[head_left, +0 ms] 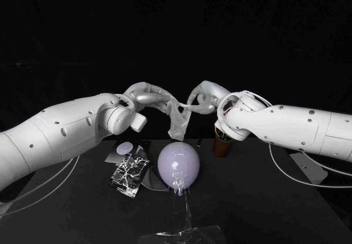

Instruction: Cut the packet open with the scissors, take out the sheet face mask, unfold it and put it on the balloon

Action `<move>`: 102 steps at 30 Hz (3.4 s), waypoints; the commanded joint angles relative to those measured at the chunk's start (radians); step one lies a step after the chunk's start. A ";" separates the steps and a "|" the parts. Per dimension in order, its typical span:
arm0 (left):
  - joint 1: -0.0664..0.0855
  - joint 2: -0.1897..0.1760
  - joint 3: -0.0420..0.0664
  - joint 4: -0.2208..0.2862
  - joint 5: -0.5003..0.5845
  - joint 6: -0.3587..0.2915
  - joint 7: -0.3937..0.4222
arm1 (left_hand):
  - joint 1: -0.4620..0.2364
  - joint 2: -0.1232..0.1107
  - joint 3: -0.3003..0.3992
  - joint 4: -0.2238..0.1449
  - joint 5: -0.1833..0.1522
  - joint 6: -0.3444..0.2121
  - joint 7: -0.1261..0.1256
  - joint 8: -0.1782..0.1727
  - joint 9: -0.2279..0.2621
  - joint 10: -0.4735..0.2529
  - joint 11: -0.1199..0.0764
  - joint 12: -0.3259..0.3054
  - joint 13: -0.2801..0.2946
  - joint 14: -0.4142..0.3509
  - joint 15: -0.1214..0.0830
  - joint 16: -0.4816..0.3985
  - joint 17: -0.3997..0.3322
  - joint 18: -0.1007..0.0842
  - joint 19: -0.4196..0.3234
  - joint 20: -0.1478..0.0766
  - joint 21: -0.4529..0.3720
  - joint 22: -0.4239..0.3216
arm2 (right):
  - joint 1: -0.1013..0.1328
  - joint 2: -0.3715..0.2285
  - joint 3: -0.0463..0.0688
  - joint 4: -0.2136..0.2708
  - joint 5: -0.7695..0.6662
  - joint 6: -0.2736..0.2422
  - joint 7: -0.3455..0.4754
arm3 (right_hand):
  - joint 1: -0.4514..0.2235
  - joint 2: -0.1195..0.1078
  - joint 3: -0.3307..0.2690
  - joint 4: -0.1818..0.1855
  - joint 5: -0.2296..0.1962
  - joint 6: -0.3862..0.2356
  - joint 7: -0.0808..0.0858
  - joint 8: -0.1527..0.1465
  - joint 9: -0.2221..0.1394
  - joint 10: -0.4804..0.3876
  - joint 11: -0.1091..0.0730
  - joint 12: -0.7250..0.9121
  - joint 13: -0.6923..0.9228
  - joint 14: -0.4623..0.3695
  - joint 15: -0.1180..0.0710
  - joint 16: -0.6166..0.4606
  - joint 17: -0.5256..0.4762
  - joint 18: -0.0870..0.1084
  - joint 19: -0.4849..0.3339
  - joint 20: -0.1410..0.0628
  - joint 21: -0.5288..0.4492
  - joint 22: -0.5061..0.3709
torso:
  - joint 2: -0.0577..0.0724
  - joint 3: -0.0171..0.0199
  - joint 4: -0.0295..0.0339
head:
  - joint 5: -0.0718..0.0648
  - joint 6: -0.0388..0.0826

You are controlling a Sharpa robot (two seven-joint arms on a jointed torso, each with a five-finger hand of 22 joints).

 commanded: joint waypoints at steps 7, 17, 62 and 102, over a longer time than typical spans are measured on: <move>0.018 0.033 0.013 -0.028 0.134 -0.021 -0.054 | -0.013 -0.004 0.020 -0.001 0.004 -0.007 -0.001 0.007 0.340 0.006 -0.005 0.004 0.002 0.010 -0.004 0.015 0.001 0.013 0.003 -0.013 0.021 0.011 | -0.020 0.027 -0.003 -0.044 0.016 -0.016 0.063 | -0.019 0.001 0.009 0.001 0.003 -0.003 0.001 0.001 0.001 0.050 -0.024 -0.007 0.114 0.106 -0.007 0.003 0.264 -0.010 0.029 -0.003 -0.021 0.197 | 0.000 0.0004 0.0001 | 0.006 -0.001; 0.026 0.061 0.023 -0.056 0.164 -0.093 -0.076 | -0.015 -0.005 0.028 -0.001 0.004 -0.009 -0.001 0.007 0.347 0.007 -0.005 0.002 0.001 0.011 -0.004 0.015 -0.001 0.013 0.004 -0.016 0.026 0.013 | -0.036 0.053 -0.006 -0.092 0.130 -0.084 0.181 | -0.103 -0.036 -0.036 0.051 0.001 -0.122 0.057 -0.077 -0.033 -0.143 0.024 -0.328 -0.097 0.079 0.033 -0.044 0.196 0.049 -0.118 0.021 -0.422 0.097 | 0.001 0.0012 -0.0001 | 0.011 0.000; 0.034 0.118 0.026 -0.112 0.181 -0.372 -0.138 | -0.029 -0.018 0.049 -0.002 0.004 -0.004 -0.005 0.010 0.373 0.020 -0.010 -0.002 -0.004 0.026 -0.009 0.017 -0.014 0.013 0.011 -0.025 0.045 0.019 | -0.147 0.066 -0.006 -0.031 -0.146 -0.351 0.064 | -0.068 -0.069 -0.362 0.209 0.045 -0.125 0.075 -0.113 -0.083 -0.221 0.047 -0.308 -0.205 0.058 0.056 -0.074 0.146 0.067 -0.130 0.057 -0.546 0.041 | 0.001 -0.0009 0.0008 | 0.029 0.024; 0.034 0.143 0.026 -0.109 0.192 -0.377 -0.143 | -0.031 -0.022 0.053 -0.002 0.004 -0.002 -0.006 0.009 0.376 0.022 -0.011 -0.004 -0.005 0.027 -0.010 0.016 -0.017 0.013 0.011 -0.027 0.046 0.020 | -0.178 0.359 -0.004 -0.352 -0.276 -0.328 -0.083 | -0.115 -0.036 -0.461 0.208 0.034 -0.113 0.068 -0.057 -0.073 -0.240 0.043 -0.290 -0.203 0.053 0.055 -0.076 0.140 0.071 -0.146 0.058 -0.572 0.045 | 0.001 -0.0003 -0.0001 | 0.023 0.022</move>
